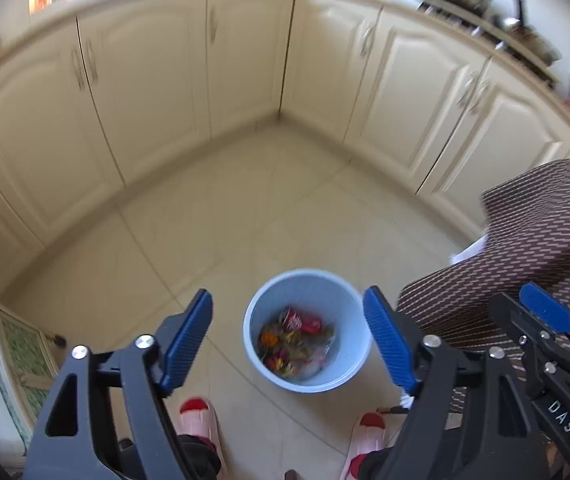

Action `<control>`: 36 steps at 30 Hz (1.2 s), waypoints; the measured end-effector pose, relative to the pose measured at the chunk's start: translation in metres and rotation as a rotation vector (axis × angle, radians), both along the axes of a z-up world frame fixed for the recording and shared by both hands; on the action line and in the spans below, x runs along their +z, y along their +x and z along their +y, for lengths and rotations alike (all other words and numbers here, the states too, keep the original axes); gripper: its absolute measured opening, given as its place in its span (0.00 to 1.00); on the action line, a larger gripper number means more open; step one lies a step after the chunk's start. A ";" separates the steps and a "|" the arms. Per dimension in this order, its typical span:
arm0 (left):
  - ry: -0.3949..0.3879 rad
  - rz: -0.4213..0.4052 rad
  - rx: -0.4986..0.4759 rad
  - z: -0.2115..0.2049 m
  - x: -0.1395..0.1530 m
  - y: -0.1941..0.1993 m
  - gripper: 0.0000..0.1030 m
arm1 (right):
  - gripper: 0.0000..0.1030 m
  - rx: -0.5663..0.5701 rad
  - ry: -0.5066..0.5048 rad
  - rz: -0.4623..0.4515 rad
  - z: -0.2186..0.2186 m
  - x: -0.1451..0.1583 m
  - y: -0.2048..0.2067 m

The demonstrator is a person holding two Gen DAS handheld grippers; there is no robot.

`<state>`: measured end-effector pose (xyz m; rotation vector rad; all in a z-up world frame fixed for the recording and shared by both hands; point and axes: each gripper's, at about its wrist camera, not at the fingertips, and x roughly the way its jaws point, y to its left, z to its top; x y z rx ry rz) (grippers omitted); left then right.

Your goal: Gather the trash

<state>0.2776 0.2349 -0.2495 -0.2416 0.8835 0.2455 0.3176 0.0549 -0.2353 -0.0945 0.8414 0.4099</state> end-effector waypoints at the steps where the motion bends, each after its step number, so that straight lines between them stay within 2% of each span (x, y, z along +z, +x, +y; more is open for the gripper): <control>1: 0.012 -0.027 -0.009 -0.007 0.015 -0.010 0.76 | 0.49 -0.002 0.006 -0.021 -0.005 0.010 -0.008; 5: 0.060 -0.117 -0.044 -0.034 0.068 -0.044 0.80 | 0.54 -0.033 0.031 -0.148 -0.039 0.065 -0.059; 8: 0.091 -0.193 -0.073 -0.058 0.106 -0.074 0.82 | 0.64 -0.058 0.070 -0.215 -0.067 0.096 -0.089; 12: 0.116 -0.287 -0.127 -0.094 0.155 -0.116 0.84 | 0.70 -0.138 0.108 -0.304 -0.113 0.135 -0.131; 19: 0.172 -0.409 -0.178 -0.138 0.219 -0.183 0.86 | 0.81 -0.218 0.119 -0.482 -0.163 0.194 -0.211; 28: 0.195 -0.582 -0.199 -0.172 0.277 -0.249 0.91 | 0.85 -0.260 0.113 -0.661 -0.196 0.239 -0.285; 36: 0.221 -0.660 -0.232 -0.195 0.293 -0.278 0.91 | 0.88 -0.297 0.120 -0.765 -0.214 0.254 -0.318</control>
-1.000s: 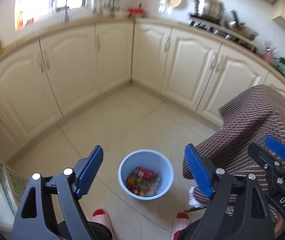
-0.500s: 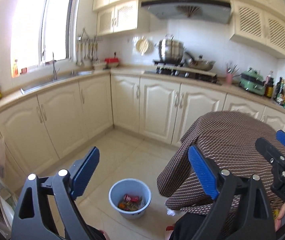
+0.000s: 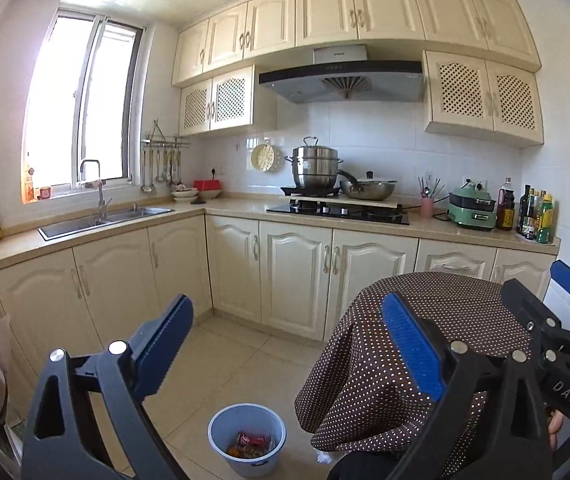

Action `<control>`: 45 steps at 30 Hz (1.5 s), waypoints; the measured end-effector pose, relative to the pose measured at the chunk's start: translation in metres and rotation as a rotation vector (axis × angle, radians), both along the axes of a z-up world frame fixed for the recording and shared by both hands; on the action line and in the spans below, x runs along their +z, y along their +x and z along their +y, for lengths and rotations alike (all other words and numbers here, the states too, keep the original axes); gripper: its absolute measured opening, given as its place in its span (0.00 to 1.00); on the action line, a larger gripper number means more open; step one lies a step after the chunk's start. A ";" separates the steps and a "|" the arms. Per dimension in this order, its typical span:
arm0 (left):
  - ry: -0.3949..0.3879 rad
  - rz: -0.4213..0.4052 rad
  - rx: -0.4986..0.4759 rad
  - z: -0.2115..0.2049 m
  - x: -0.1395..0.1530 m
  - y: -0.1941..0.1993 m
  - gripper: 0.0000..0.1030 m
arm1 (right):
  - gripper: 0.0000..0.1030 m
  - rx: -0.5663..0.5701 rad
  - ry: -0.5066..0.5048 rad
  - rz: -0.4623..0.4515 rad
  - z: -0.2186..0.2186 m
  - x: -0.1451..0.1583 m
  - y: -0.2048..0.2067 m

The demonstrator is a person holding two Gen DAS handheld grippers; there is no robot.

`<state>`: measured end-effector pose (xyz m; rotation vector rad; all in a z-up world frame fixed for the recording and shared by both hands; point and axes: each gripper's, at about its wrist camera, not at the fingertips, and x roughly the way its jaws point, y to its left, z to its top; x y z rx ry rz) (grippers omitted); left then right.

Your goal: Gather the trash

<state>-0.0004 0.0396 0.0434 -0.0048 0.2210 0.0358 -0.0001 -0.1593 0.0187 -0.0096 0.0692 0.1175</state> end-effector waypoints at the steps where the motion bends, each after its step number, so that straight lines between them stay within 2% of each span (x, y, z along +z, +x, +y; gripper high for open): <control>1: 0.010 -0.008 -0.001 -0.003 0.001 -0.002 0.91 | 0.88 -0.005 0.001 -0.007 -0.002 0.001 -0.002; 12: 0.027 -0.026 -0.005 -0.011 -0.001 -0.013 0.91 | 0.89 -0.023 0.007 -0.017 -0.008 -0.004 -0.009; 45: 0.032 -0.015 -0.001 -0.007 -0.005 -0.006 0.91 | 0.89 -0.014 0.002 -0.002 0.002 -0.005 -0.005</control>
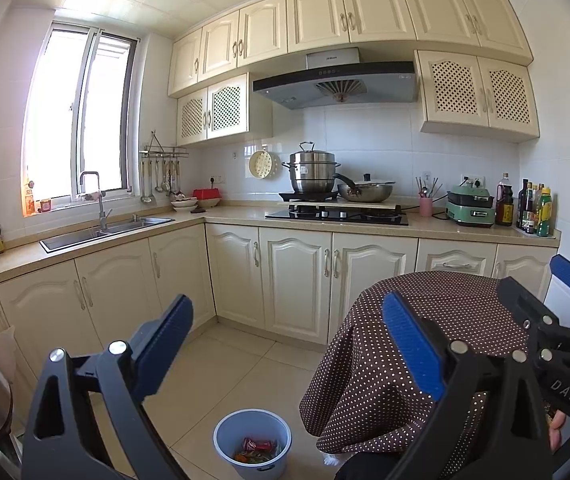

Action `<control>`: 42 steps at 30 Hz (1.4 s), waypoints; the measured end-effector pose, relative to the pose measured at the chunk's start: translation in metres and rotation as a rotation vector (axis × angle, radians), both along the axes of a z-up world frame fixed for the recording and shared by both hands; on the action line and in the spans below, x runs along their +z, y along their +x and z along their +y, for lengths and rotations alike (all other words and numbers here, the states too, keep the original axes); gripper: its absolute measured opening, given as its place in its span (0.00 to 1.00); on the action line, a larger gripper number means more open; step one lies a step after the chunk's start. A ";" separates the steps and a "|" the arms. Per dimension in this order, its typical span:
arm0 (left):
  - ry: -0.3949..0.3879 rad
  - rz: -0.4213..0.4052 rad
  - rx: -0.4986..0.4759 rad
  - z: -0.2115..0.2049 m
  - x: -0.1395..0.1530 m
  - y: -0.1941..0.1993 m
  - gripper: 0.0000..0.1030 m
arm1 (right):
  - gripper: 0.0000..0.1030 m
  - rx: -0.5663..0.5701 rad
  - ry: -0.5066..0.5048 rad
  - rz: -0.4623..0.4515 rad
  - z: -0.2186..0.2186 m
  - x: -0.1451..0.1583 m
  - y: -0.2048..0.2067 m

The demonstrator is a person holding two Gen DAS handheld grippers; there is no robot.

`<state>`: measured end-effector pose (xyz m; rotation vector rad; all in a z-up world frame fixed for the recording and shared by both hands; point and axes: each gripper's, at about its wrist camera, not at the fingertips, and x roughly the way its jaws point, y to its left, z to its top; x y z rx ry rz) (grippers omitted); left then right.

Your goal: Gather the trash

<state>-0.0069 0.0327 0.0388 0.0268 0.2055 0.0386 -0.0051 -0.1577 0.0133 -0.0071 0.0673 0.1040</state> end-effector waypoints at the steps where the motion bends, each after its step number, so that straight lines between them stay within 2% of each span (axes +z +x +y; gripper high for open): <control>1: 0.001 0.000 0.001 -0.001 0.000 0.000 0.91 | 0.90 0.000 0.000 0.000 0.000 0.000 0.000; 42: 0.002 0.017 0.004 0.009 -0.010 0.003 0.91 | 0.90 0.005 -0.005 0.025 0.005 -0.006 0.001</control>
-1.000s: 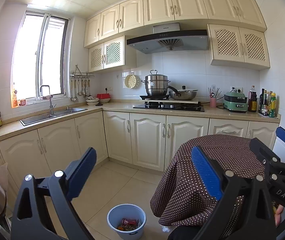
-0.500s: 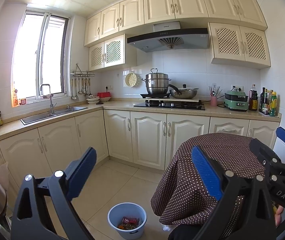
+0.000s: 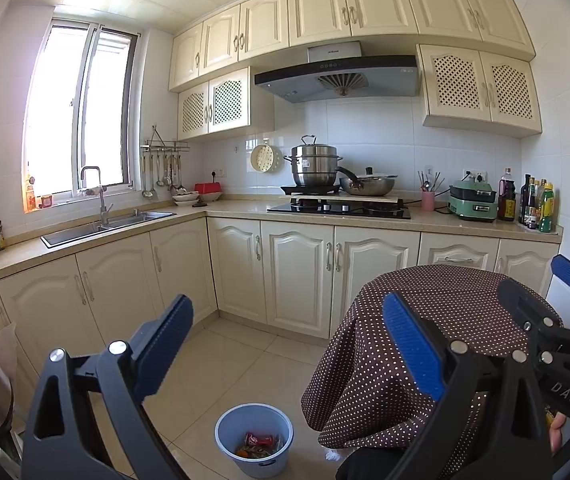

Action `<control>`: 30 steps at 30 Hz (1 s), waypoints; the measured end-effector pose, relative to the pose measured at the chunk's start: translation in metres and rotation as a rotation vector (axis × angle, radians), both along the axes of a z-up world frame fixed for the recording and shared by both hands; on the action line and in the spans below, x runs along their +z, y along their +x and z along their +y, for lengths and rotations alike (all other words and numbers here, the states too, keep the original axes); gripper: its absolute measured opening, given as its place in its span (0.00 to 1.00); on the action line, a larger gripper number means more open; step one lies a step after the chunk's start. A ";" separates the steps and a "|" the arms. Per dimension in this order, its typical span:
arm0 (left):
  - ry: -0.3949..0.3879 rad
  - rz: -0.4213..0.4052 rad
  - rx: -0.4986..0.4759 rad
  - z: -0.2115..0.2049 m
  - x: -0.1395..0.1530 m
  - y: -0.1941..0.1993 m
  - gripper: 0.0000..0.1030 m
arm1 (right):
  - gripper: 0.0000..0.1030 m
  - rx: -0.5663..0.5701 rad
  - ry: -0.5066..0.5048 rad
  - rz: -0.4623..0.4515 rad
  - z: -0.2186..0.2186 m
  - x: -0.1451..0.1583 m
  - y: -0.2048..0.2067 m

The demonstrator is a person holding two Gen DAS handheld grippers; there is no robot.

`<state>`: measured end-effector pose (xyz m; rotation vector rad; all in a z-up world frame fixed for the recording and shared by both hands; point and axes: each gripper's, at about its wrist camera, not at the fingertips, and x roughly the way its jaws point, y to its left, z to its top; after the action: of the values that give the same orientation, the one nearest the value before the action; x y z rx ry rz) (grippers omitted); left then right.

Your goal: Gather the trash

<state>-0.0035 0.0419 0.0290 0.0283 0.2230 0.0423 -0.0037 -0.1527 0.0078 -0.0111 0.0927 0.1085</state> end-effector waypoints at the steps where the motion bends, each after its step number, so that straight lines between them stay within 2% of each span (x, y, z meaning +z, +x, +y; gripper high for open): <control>1: 0.000 0.000 0.000 0.000 -0.001 0.000 0.91 | 0.90 -0.001 0.000 0.000 0.000 0.000 0.000; 30: 0.000 0.011 0.004 0.002 -0.004 0.002 0.91 | 0.90 0.007 -0.009 0.010 -0.001 -0.003 0.003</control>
<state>-0.0020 0.0437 0.0253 0.0277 0.2337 0.0464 -0.0004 -0.1536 0.0043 -0.0198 0.1033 0.1148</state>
